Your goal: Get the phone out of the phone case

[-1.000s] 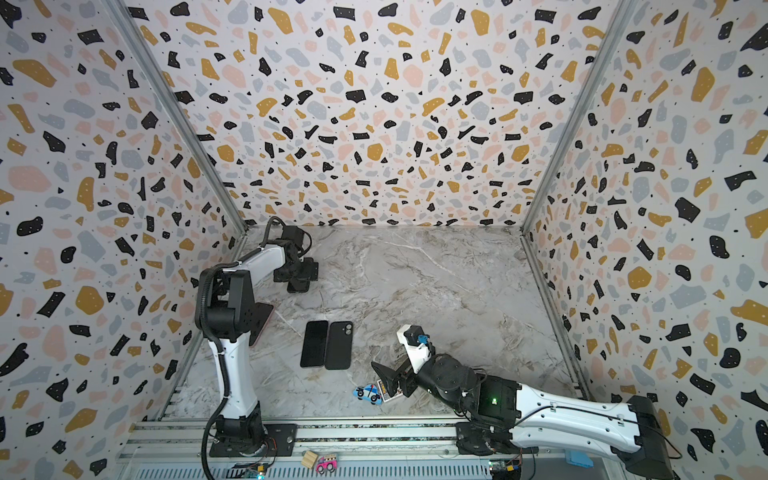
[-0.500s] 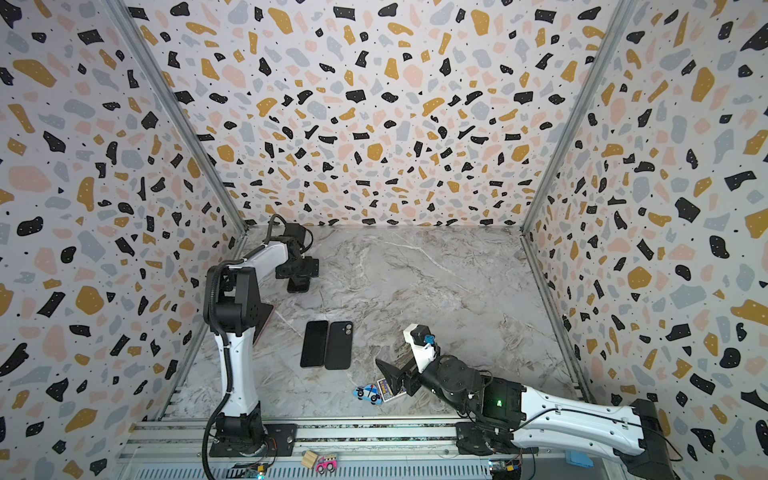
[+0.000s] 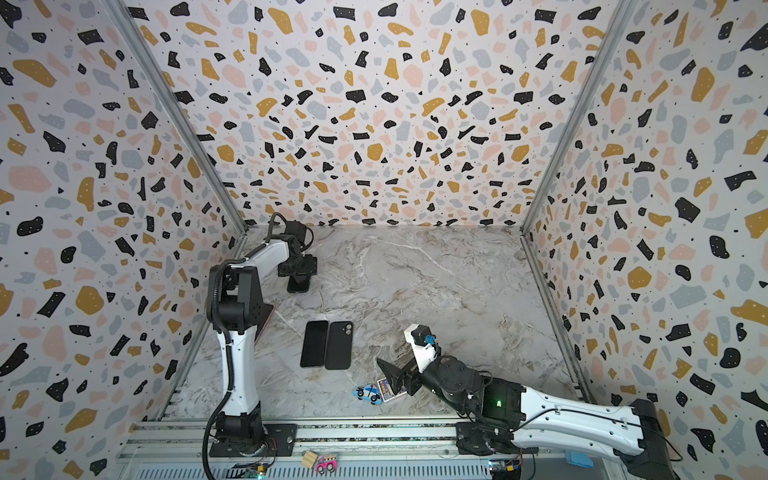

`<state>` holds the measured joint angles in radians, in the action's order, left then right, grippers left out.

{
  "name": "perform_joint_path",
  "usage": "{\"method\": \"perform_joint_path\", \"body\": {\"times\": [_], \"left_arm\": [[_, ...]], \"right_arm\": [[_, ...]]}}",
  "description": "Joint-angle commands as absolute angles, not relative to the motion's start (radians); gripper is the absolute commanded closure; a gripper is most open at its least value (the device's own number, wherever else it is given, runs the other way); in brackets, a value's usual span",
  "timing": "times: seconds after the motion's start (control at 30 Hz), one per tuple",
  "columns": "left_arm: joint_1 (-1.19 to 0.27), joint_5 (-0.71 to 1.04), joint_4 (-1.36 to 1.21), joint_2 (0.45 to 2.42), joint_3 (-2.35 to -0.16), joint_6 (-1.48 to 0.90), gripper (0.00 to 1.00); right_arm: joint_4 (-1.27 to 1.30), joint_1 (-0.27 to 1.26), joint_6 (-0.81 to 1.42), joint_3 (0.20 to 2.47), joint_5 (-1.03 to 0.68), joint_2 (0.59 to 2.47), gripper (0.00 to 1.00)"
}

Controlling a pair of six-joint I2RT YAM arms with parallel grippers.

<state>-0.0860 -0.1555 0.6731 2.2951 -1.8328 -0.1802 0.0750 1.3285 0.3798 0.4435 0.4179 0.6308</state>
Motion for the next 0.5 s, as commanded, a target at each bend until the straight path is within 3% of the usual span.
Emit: {"method": "perform_joint_path", "body": {"times": [0.0, 0.47], "left_arm": [[-0.081, -0.135, 0.697, 2.312, -1.849, -0.195, 0.16], [-0.077, -0.084, 0.664, 2.301, -1.795, -0.215, 0.22]], "right_arm": [[0.087, 1.333, 0.382, 0.438, 0.439, 0.617, 0.01], [0.087, 1.331, 0.377, 0.446, 0.436, 0.63, 0.01]]}}
